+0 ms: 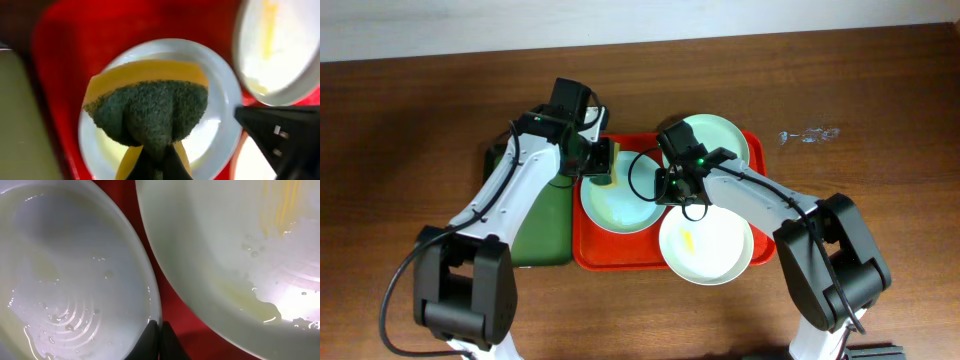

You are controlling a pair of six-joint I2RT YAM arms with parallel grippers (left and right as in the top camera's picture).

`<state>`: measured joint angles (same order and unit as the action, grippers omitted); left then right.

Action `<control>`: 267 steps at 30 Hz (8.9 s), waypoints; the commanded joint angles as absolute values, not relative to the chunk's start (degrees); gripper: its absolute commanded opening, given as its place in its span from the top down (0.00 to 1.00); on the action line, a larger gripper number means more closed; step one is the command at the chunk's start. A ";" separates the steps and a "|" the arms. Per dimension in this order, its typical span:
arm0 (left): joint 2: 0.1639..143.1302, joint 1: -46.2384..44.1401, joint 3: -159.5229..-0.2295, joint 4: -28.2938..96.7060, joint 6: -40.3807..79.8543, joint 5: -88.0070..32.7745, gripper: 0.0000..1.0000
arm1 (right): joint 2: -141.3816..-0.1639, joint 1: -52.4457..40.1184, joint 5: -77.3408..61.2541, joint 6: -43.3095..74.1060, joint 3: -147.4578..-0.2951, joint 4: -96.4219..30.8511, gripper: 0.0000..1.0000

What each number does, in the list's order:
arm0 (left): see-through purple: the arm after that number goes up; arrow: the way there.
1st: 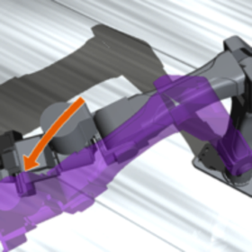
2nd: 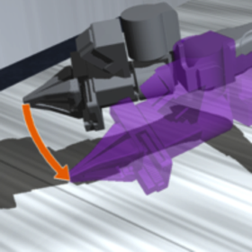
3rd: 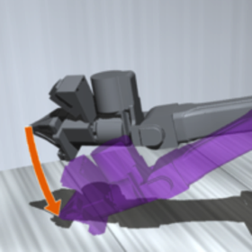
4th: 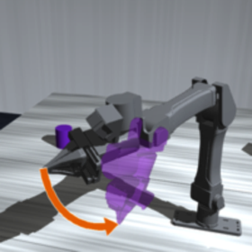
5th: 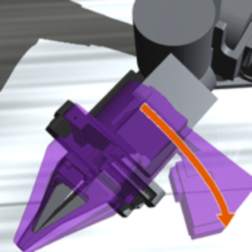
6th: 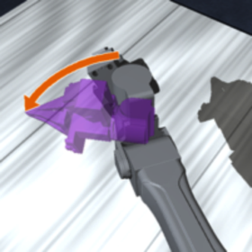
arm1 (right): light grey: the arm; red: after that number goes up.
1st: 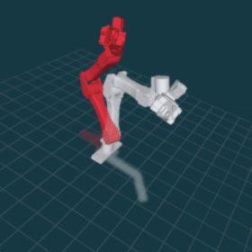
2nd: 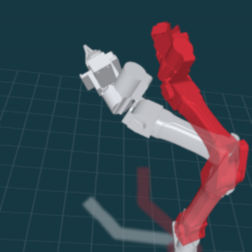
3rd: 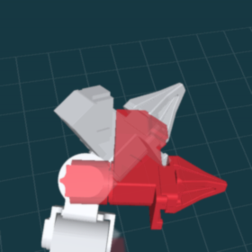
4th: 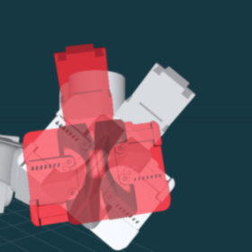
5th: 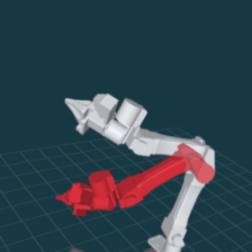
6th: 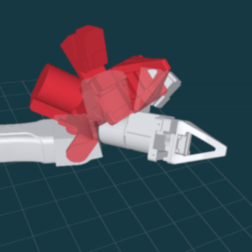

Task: Clean dirty plates on tray and stack at the side
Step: 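Scrub the light blue plate with the held sponge using the left gripper, then return the sponge to the green tray and retract the left gripper, then lift the light blue plate with the right gripper and tilt it, then place the light blue plate on the table right of the red tray, then grip the rim of the cream plate with the right gripper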

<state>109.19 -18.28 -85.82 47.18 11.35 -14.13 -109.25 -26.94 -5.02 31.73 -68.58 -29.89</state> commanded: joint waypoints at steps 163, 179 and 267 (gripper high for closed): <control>74.30 -2.11 -75.07 51.92 17.32 10.96 0.01 | -110.56 -53.10 36.71 1.76 -92.58 -21.34 0.96; 74.30 -2.11 -75.05 51.92 17.32 10.96 0.01 | -107.35 -16.23 -33.52 20.25 -92.60 -44.66 0.96; 74.30 -2.11 -75.07 51.92 17.32 10.96 0.01 | -104.99 -24.69 -4.03 31.31 -63.18 -39.94 0.56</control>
